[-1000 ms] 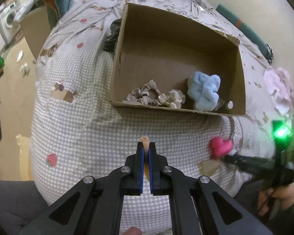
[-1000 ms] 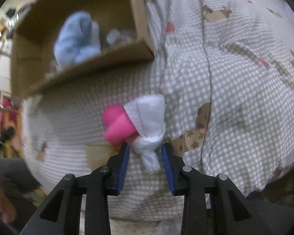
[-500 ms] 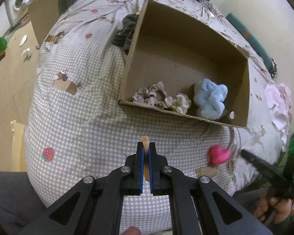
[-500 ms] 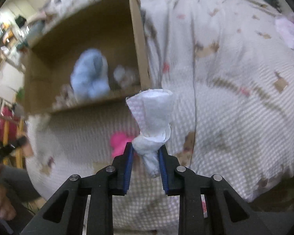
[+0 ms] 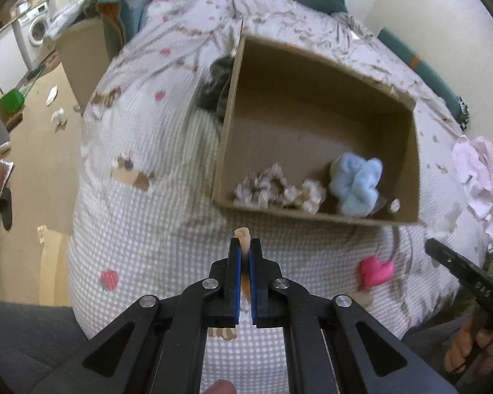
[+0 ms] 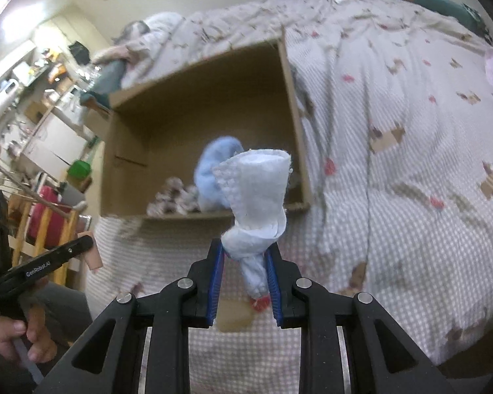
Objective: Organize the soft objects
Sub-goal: 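Carry the white cloth into the box with the right gripper while the left gripper carries the tube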
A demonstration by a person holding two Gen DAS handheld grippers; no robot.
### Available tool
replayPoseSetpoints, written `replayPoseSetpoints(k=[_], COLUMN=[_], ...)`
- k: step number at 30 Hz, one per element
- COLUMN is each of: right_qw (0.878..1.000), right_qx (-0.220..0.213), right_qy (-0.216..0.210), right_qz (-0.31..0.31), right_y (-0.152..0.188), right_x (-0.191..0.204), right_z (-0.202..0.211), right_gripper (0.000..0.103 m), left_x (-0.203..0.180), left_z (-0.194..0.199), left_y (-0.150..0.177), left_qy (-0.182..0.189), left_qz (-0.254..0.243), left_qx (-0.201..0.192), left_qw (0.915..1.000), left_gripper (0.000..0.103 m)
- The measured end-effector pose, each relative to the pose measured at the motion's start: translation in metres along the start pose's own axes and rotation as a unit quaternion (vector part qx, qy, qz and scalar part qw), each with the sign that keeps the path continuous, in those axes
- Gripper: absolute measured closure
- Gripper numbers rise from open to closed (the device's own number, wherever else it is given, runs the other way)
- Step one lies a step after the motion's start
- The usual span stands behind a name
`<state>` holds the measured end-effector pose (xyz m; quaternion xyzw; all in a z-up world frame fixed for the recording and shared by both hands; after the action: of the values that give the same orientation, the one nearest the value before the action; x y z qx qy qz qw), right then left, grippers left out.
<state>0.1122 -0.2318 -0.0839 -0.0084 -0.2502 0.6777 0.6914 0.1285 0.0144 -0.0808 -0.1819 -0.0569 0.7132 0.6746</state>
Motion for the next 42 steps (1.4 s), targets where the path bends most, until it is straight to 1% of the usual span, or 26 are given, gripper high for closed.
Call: replayPoseSetpoints(k=[3,6,11,14,16,19,21,23,26,30,37,42], right_qw=[1.000,1.000,0.999,0.998,0.999,0.999,1.000,1.000,1.000,1.000,1.000,0.999], right_qx=[-0.007,-0.017,-0.030,-0.033,-0.027,-0.018,-0.013,-0.009,0.001,0.015,0.019,0.025], right_qy=[-0.002,-0.017,-0.016,-0.007,-0.015,-0.005,-0.008,-0.021,-0.014,-0.008,0.001,0.007], right_qz=[0.012,0.016,0.042,0.054,0.042,0.029,0.022,0.012,0.014,0.017,0.022,0.020], right_y=[-0.017,-0.034,-0.057,-0.066,-0.067,-0.067,-0.066,-0.064,-0.062,-0.059,-0.060,-0.059], right_x=[0.005,0.009,0.019,0.018,0.011,0.002,0.001,0.000,-0.001,-0.002,0.001,-0.001], right_z=[0.004,0.011,0.014,0.006,-0.003,-0.017,-0.022,-0.027,-0.035,-0.046,-0.052,-0.055], right_gripper=[0.076,0.076,0.076,0.076,0.076,0.076,0.076,0.076,0.076,0.076,0.076,0.076], left_x=[-0.008,-0.015,-0.022,-0.023,-0.024,-0.028,-0.028,-0.026,-0.026,-0.029,-0.043,-0.053], left_z=[0.010,0.015,0.012,0.008,0.002,-0.009,-0.017,-0.029,-0.038,-0.046,-0.050,-0.052], left_y=[-0.019,-0.037,-0.065,-0.080,-0.087,-0.086,-0.084,-0.084,-0.085,-0.083,-0.085,-0.079], left_qy=[0.006,0.002,-0.004,-0.008,-0.011,-0.008,-0.014,-0.021,-0.011,-0.007,0.010,0.011], left_qz=[-0.011,-0.029,-0.043,-0.046,-0.047,-0.051,-0.052,-0.052,-0.051,-0.058,-0.066,-0.091], left_qx=[-0.009,-0.019,-0.024,-0.029,-0.031,-0.035,-0.046,-0.039,-0.029,-0.024,-0.018,-0.015], left_qw=[0.9999,0.9994,0.9988,0.9985,0.9984,0.9981,0.9975,0.9976,0.9982,0.9980,0.9976,0.9957], left_gripper=[0.099,0.099,0.099,0.099,0.099,0.099,0.099,0.099,0.099,0.099,0.099,0.099])
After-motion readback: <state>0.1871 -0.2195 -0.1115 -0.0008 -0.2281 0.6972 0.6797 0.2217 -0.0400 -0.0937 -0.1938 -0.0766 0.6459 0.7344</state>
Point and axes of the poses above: each gripper's, at about its wrist camera, not at the fingertips, and z roughly against the way its jaws point, x to its left, y to its underside, the point moved 8 cm from there along -z, roughly the way its jaws point, and after that the axes turned 7 degrees about x, right-handed, at the moved point
